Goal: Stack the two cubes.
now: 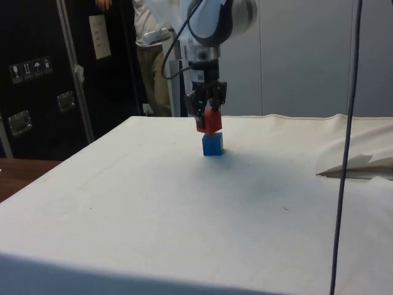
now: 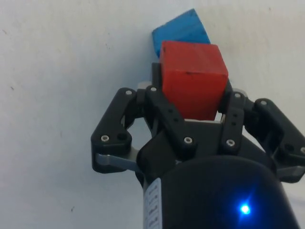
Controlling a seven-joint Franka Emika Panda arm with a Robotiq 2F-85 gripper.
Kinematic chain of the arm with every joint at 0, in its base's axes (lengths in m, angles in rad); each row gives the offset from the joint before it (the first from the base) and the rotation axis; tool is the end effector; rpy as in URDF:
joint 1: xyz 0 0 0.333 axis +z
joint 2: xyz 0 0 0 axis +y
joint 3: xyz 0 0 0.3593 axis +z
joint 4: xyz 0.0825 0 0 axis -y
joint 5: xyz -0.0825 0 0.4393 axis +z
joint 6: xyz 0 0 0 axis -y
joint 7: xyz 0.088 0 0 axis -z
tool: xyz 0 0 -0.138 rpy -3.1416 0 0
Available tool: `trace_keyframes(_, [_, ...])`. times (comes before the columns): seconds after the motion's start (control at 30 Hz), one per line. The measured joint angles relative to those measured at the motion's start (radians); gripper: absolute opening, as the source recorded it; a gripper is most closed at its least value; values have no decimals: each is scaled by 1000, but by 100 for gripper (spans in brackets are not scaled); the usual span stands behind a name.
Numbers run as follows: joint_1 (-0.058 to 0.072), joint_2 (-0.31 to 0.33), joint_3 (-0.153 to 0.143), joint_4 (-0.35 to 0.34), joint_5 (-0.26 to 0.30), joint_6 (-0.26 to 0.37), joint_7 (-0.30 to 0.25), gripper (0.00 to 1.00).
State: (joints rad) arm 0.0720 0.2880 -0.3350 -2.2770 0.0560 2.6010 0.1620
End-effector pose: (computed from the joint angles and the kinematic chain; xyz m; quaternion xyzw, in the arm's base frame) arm 0.5635 -0.1566 0.2055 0.9732 -0.2263 0.0252 0.0329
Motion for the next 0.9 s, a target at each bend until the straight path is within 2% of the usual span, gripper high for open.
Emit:
trace_keyframes(0.2, [-1, 11, -1, 4, 15, 1, -4, 0])
trace_keyframes(0.3, [-4, 16, -5, 4, 40, 1, -28, 0])
trace_keyframes(0.57, [-10, 19, -6, 4, 66, 0, -50, 0])
trace_keyframes(0.9, [-11, 45, -6, 19, 145, -2, -95, 0])
